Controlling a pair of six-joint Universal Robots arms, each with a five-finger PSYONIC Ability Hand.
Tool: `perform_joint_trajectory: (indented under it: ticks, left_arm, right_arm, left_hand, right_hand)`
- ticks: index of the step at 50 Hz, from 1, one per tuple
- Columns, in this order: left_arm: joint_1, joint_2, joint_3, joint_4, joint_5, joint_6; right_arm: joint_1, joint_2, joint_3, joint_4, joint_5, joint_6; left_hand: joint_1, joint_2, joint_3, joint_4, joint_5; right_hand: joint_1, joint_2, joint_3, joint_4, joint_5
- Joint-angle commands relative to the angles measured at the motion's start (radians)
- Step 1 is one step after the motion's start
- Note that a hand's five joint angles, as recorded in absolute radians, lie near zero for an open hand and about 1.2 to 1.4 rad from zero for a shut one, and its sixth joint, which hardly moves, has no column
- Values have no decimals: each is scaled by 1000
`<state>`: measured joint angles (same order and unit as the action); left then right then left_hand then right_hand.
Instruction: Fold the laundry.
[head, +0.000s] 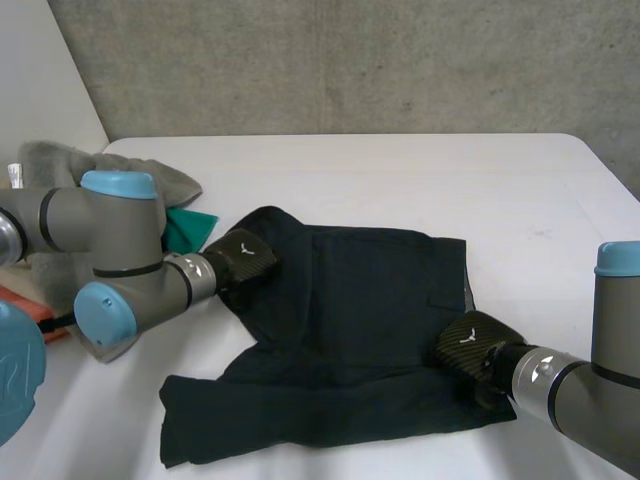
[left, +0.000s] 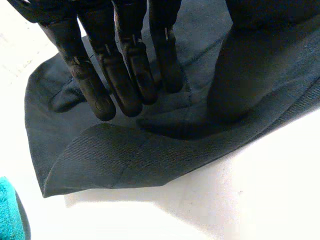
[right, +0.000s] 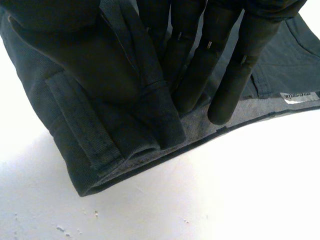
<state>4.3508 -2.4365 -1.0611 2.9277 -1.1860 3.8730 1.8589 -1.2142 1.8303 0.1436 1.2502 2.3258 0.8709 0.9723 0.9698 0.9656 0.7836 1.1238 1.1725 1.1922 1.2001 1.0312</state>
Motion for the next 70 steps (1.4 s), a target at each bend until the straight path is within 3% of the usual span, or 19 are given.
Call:
perform_joint_trajectory:
  ticks: [1, 16, 25, 35, 43, 44, 48, 51, 58, 70]
  left_arm:
    - [9, 14, -7, 2, -13, 6]
    - [52, 157, -86, 4, -61, -14]
    - [99, 283, -238, -4, -165, 12]
    - [107, 337, -379, 4, -227, 59]
    - [93, 314, -381, 48, -375, 43]
    - [90, 318, -384, 56, -391, 39]
    - [72, 364, -399, 54, -374, 25]
    - [69, 412, -418, 57, -357, 8]
    - [69, 608, -522, 15, -307, -107]
    - [24, 915, -818, -235, -211, -380]
  right_arm:
    - [-1, 2, 0, -3, 0, 0]
    - [5, -5, 1, 2, 0, 1]
    - [26, -25, 7, 1, 0, 9]
    - [48, -50, 18, -3, 0, 33]
    - [46, -68, 20, -3, 3, 58]
    - [46, -70, 20, -1, 3, 61]
    - [45, -77, 23, -3, 0, 67]
    - [46, -79, 23, -3, 0, 73]
    - [56, -76, 18, -21, 1, 116]
    - [83, -80, 6, -78, 26, 214]
  left_hand:
    - [525, 424, 426, 431, 438]
    - [525, 424, 426, 431, 438]
    - [525, 424, 426, 431, 438]
    - [525, 424, 426, 431, 438]
    - [525, 424, 426, 431, 438]
    - [314, 212, 215, 219, 226]
    - [-219, -321, -318, -314, -306]
    - [-311, -412, -410, -405, -398]
    - [-332, -433, -430, -426, -419]
    - [-179, -280, -278, -274, -266]
  right_hand:
    - [273, 224, 204, 196, 191]
    - [273, 224, 204, 196, 191]
    - [273, 224, 204, 196, 191]
    - [273, 224, 204, 196, 191]
    - [273, 224, 204, 196, 191]
    - [273, 224, 204, 196, 191]
    - [273, 224, 204, 196, 191]
    - [273, 224, 204, 196, 191]
    - [273, 224, 204, 196, 191]
    - [273, 224, 204, 196, 191]
